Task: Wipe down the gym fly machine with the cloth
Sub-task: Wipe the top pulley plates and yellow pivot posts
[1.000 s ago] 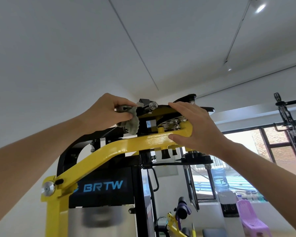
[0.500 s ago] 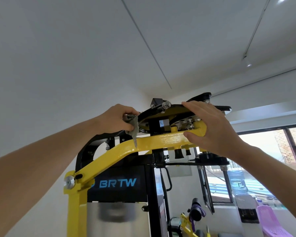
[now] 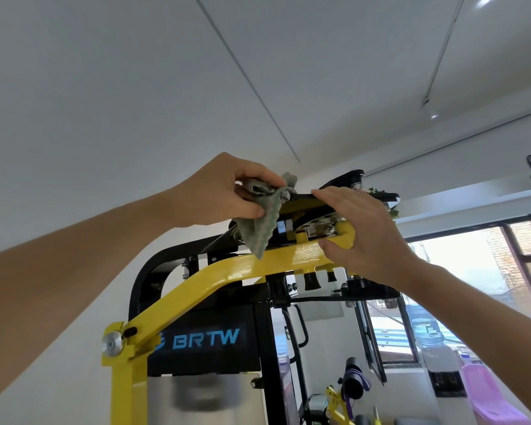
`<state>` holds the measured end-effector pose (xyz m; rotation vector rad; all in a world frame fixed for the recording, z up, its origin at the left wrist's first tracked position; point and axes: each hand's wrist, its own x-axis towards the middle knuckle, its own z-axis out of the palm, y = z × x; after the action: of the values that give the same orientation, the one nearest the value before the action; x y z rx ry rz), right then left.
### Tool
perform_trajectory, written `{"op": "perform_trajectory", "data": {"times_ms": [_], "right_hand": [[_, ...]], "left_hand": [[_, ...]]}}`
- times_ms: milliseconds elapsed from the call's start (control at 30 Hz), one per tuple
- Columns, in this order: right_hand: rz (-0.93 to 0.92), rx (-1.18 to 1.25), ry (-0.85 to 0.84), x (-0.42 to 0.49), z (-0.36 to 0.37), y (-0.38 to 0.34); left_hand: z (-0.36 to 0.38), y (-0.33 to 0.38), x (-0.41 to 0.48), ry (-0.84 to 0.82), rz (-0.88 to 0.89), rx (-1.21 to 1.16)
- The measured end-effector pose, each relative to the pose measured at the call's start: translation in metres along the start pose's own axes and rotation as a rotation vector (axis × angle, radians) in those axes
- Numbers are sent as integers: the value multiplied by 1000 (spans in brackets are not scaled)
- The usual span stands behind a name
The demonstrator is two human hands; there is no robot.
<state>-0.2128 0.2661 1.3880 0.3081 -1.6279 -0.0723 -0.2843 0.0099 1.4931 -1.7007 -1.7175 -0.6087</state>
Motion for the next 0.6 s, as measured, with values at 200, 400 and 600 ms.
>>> {"op": "perform_trajectory", "data": {"times_ms": [200, 400, 600], "right_hand": [[44, 71, -38, 2, -7, -2], [159, 186, -61, 4, -11, 0], [114, 120, -159, 6, -21, 7]], "left_hand": [[16, 16, 15, 74, 126, 75], [20, 9, 21, 33, 115, 203], [28, 10, 23, 130, 156, 245]]}}
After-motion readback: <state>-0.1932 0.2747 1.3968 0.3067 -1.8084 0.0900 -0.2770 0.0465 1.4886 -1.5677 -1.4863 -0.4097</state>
